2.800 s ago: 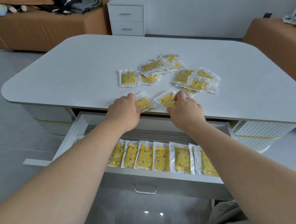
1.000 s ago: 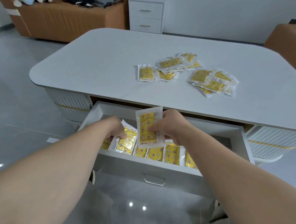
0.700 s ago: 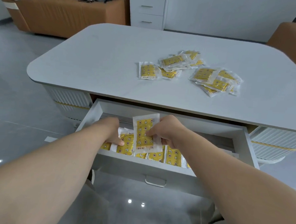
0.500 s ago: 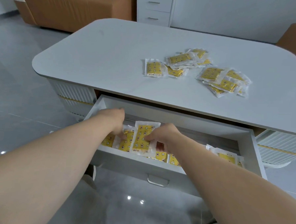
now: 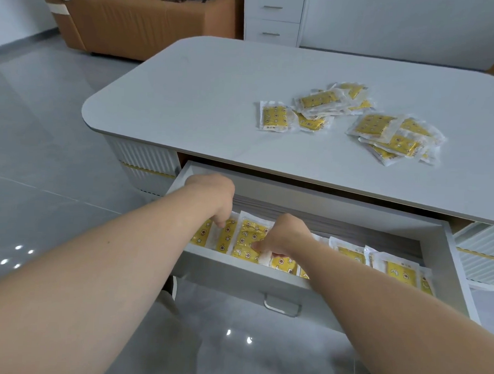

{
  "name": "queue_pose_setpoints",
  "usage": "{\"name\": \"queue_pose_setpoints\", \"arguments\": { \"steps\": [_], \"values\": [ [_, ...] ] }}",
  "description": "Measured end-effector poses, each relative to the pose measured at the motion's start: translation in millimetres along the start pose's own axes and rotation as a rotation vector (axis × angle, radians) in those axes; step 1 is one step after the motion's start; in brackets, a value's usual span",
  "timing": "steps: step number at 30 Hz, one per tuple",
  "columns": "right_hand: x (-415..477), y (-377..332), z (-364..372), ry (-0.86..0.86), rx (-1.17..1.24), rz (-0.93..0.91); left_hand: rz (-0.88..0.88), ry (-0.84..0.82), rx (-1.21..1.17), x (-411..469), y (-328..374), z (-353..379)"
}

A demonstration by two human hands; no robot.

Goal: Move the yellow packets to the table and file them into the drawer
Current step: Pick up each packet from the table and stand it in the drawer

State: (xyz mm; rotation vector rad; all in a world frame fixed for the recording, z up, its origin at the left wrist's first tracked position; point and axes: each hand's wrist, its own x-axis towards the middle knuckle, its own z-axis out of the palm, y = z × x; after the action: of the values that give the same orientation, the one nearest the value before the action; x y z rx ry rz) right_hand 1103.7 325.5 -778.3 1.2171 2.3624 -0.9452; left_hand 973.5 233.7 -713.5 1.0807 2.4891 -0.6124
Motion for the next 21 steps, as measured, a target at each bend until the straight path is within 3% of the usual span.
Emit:
{"name": "queue_pose_setpoints", "arguments": {
  "steps": [5, 10, 15, 21],
  "values": [
    [-3.7, 0.9, -3.7, 0.011, -0.074, -0.069, 0.018, 0.116, -0.064, -4.9, 5.9, -13.4],
    [-15.6, -12.1, -42.4, 0.103, -0.072, -0.101, -0.027, 0.327, -0.338, -6.2, 18.2, -46.8],
    [-31.5, -15.4, -107.0, 0.334, 0.1, -0.096, -0.089, 0.663, -0.625, -6.5, 46.9, -79.3],
    [-15.1, 7.2, -171.0, 0.712, 0.08, -0.103, 0.012, 0.828, -0.706, 26.5, 93.3, -93.3]
  ]
}}
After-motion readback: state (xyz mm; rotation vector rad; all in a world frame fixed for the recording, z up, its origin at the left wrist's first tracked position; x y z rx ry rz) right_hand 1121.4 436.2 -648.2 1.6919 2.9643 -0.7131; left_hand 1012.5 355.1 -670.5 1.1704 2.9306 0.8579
